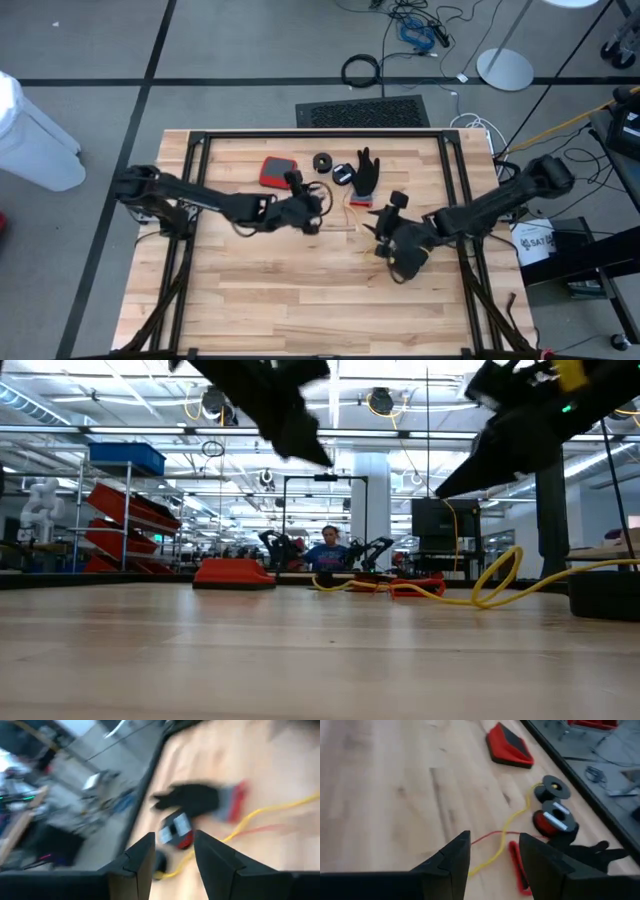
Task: Coil cords
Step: Uncoil the red wire from the spool
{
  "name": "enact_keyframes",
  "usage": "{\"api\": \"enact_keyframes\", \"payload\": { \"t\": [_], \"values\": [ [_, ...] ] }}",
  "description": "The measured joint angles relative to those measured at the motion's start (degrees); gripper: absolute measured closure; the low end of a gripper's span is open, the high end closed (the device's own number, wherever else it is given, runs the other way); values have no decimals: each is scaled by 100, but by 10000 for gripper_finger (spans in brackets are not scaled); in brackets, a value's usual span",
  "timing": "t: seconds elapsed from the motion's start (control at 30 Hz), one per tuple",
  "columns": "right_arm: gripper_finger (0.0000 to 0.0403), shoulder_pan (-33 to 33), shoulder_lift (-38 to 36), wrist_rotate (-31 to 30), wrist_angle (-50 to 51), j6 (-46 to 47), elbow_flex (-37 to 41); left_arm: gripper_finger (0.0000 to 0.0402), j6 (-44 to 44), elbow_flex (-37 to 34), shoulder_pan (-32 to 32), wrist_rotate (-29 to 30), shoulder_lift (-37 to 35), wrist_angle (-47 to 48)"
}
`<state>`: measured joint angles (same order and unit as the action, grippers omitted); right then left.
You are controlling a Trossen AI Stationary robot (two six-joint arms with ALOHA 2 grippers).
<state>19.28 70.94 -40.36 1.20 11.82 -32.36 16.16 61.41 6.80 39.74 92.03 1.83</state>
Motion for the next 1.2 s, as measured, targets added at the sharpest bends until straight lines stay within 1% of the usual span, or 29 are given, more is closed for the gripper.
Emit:
{"api": "enact_keyframes", "payload": {
  "t": [0.1,0.23,0.37,0.43,0.53,0.6,0.67,0.73,0.83,0.97,1.07,1.2],
  "values": [
    [248,-446,228,84,-406,-373,-2,258,-360,0,304,-449,-149,35],
    [248,-1185,535,404,-917,-916,0,258,-538,0,631,-823,-130,62],
    [248,-1973,873,841,-1376,-1536,-2,258,-567,2,918,-1012,48,-30],
    [248,-2346,1076,1227,-1637,-1863,0,258,-671,0,1025,-1049,187,-133],
    [248,-2781,1436,1792,-2129,-2235,-4,258,-687,-79,1161,-1080,463,-622],
    [248,-2980,1685,1977,-2230,-2431,-112,258,-684,-263,1223,-1077,664,-1210],
    [248,-3125,1950,2020,-2198,-2615,-353,258,-691,-460,1251,-1070,859,-1812],
    [248,-3245,2212,2185,-2125,-2819,-625,258,-718,-637,1251,-1061,1058,-2399],
    [248,-3378,2644,2270,-1754,-3092,-1149,258,-852,-841,1249,-872,1363,-3082],
    [248,-3568,3123,2231,-755,-3115,-1974,258,-1087,-857,1264,-491,1693,-3360],
    [248,-3699,3431,2125,-122,-3019,-2411,258,-1303,-857,1320,-311,1879,-3443],
    [248,-3796,3605,2053,29,-3002,-2597,258,-1431,-857,1469,-149,1953,-3415]
  ]
}}
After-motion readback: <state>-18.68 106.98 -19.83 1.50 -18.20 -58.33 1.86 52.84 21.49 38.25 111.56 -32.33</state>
